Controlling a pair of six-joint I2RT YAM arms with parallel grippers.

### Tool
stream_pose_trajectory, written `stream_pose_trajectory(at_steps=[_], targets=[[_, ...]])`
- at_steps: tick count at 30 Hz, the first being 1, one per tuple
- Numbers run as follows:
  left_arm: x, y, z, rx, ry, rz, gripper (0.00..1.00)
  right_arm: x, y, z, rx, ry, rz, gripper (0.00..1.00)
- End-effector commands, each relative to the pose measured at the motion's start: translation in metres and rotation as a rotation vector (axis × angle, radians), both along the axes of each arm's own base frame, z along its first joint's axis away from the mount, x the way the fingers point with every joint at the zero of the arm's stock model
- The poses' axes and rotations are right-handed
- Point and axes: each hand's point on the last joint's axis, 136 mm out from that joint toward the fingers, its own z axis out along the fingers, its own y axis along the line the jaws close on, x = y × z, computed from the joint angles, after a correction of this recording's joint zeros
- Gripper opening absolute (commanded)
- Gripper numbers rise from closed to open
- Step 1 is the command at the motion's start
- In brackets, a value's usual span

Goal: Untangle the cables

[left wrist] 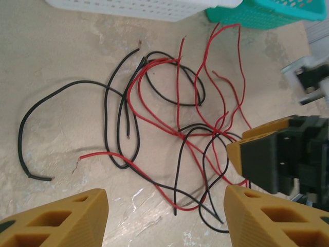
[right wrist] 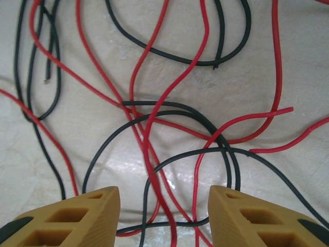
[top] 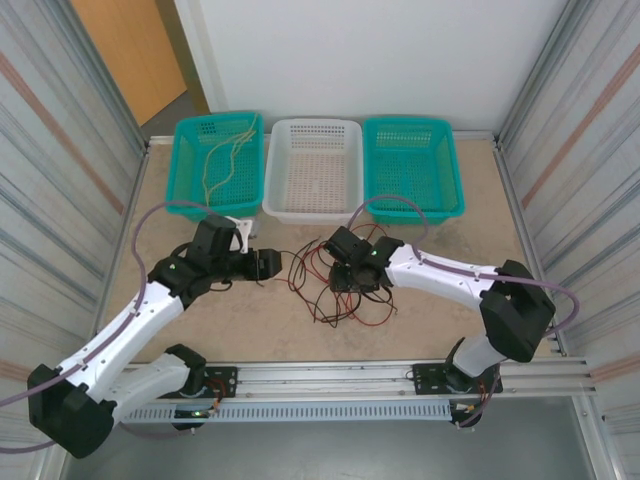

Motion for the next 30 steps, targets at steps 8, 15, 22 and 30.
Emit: stream_pose_trajectory(at_steps=[8,15,22,30], targets=[[0.021,-0.033,0.040,-0.143,-0.055,-0.057,0.61,0.006,0.019,0.060,0.111,-0.124,0.076,0.00],[0.015,-0.058,0.063,-0.290,-0.109,-0.157,0.66,-0.005,0.027,0.186,0.370,-0.380,0.165,0.00],[-0.009,-0.090,0.105,-0.409,-0.245,-0.325,0.69,-0.011,0.018,0.261,0.528,-0.579,0.195,0.00],[-0.036,-0.103,0.130,-0.502,-0.307,-0.472,0.77,0.008,0.018,0.261,0.427,-0.643,0.160,0.00]])
